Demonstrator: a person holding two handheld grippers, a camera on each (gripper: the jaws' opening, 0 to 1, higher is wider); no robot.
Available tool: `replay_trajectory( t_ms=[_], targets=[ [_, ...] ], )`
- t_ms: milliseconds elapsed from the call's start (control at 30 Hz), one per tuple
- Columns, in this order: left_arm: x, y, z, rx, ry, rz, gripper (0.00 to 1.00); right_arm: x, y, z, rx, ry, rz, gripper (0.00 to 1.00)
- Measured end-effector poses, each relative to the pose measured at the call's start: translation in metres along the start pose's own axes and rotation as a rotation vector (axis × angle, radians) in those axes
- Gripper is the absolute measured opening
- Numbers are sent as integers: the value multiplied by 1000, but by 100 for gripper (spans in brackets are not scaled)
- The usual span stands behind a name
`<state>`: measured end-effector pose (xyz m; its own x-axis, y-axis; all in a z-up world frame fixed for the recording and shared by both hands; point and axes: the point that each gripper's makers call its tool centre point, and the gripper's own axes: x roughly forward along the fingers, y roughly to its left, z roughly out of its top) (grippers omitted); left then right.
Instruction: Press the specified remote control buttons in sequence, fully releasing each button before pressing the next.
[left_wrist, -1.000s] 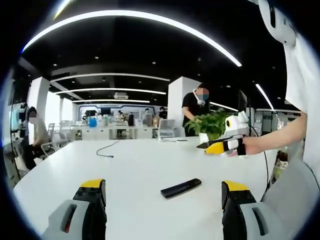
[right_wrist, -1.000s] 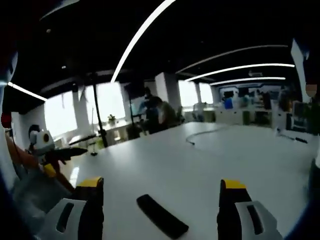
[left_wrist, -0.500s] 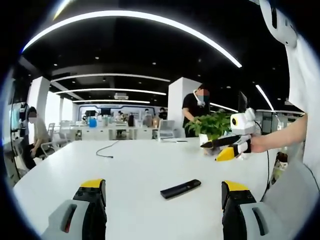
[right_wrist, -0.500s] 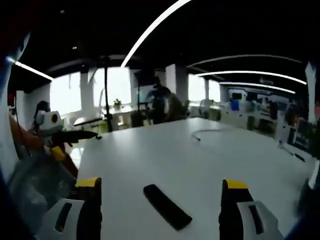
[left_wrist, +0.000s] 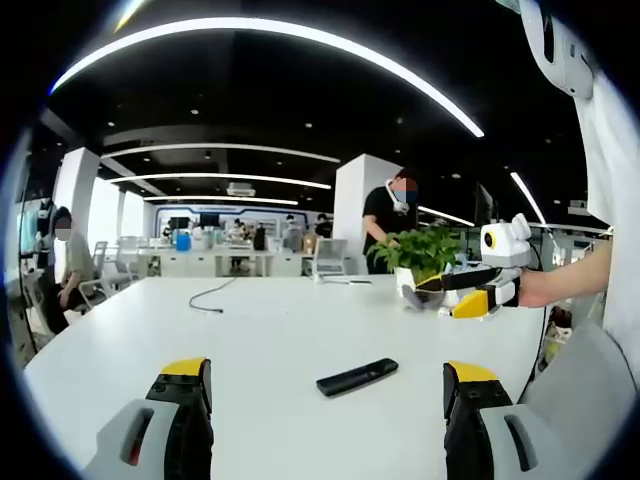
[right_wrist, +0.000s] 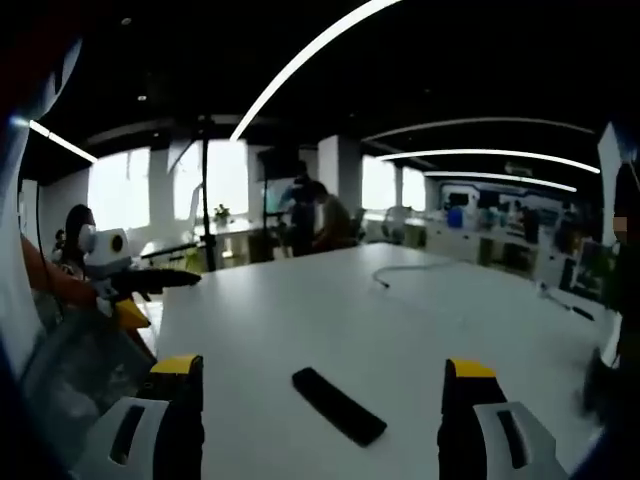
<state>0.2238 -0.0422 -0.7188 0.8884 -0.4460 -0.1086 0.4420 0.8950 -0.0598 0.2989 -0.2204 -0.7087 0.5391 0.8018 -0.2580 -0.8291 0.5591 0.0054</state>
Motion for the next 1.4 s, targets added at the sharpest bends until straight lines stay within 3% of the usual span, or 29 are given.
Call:
replay_trajectory(
  t_ms=[200,467,900,1400],
  targets=[
    [0,0,0,1,3,1,100,-13,-1,6,17,-21,-45,99],
    [0,-1,-3,8,14,-5,100,-27,10,6,20,-17,-53,99],
    [0,-3,-4,16,20,-9,100,-51,13,-5,31,8,-132,99],
    [-1,-3,-2,34,18,0,100,-60,38,-24,55,47,-145,99]
  ],
)
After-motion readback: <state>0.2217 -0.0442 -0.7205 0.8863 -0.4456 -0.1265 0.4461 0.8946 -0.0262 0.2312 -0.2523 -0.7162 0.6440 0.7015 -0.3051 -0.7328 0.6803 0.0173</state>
